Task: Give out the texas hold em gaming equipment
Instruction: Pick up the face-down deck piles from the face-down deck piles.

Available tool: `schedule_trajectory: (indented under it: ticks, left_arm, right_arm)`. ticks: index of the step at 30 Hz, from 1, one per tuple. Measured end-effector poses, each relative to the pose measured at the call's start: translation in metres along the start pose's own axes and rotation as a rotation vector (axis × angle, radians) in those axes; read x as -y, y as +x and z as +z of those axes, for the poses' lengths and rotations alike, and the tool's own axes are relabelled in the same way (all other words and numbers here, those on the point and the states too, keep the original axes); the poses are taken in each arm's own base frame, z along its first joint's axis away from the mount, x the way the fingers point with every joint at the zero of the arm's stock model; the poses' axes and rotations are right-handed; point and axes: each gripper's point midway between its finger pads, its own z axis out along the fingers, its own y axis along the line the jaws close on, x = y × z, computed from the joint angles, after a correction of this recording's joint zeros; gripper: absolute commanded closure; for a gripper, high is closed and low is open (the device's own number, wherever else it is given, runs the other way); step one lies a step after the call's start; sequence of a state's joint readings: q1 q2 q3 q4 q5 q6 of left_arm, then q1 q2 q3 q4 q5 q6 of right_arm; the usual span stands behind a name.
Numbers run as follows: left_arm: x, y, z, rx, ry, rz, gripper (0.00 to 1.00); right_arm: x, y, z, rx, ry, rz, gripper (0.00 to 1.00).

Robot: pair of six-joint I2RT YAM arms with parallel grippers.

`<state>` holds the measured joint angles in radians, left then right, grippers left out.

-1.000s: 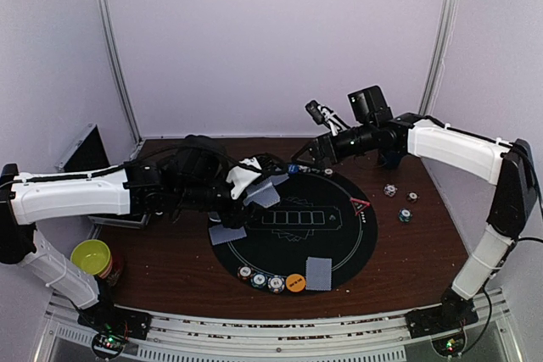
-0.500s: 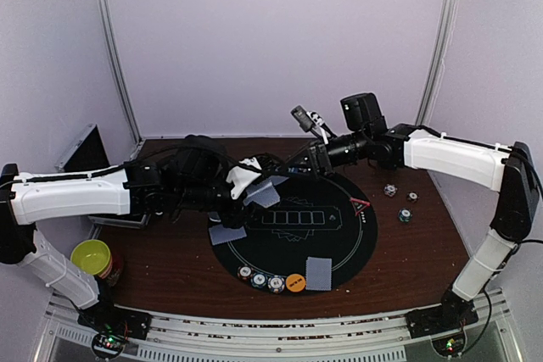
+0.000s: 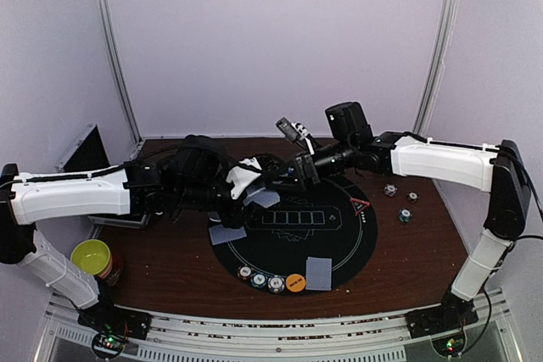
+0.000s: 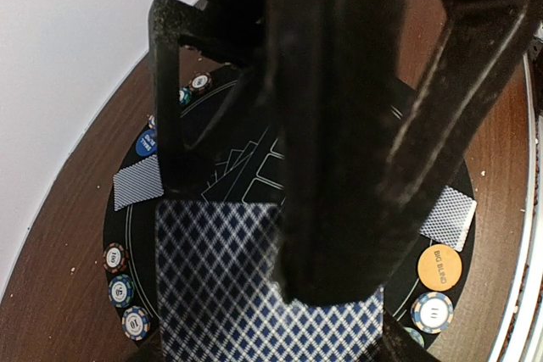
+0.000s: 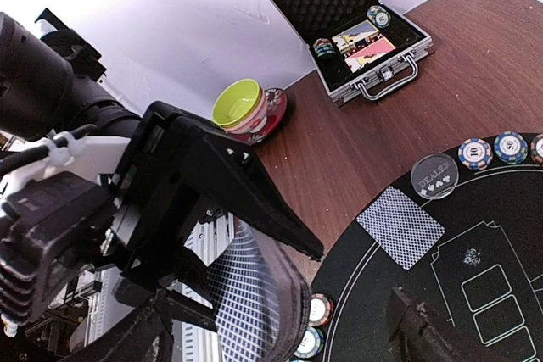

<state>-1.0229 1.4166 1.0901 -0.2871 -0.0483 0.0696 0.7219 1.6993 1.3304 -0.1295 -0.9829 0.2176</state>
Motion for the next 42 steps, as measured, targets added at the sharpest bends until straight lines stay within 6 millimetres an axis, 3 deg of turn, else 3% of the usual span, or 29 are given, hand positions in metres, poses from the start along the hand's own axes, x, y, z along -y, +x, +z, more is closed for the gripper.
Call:
schedule_trajectory:
  ticks: [12,21,27,42]
  left_arm:
    - [0.0,0.0,0.0,0.0,0.0,0.001,0.4]
    - [0.0,0.0,0.0,0.0,0.0,0.004,0.4]
    - [0.0,0.001,0.0,-0.003,0.001,0.007,0.4]
    - [-0.001,0.007,0.0,-0.03,-0.011,0.009,0.4]
  right_arm:
    - [0.023,0.021,0.019,-0.046,-0.006,0.109,0.24]
    - [0.018,0.018,0.026,-0.039,-0.039,0.142,0.27]
    - [0.017,0.02,0.035,-0.053,-0.049,0.152,0.37]
    - [0.028,0.017,0.029,-0.056,0.005,0.156,0.54]
